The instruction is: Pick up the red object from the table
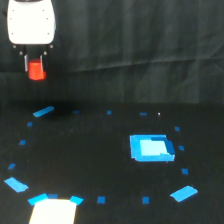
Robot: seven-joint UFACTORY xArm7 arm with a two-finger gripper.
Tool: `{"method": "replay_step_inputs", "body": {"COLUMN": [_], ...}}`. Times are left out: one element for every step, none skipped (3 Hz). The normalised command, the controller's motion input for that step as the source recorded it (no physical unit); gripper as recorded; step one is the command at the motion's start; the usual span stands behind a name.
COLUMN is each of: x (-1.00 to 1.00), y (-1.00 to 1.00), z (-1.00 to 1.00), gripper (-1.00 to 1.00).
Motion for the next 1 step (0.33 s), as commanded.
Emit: {"method": "replay_step_inputs", "body": {"x": [-0.13], "y": [-0.23], "z": [0.11], "gripper": [-0.93]}}
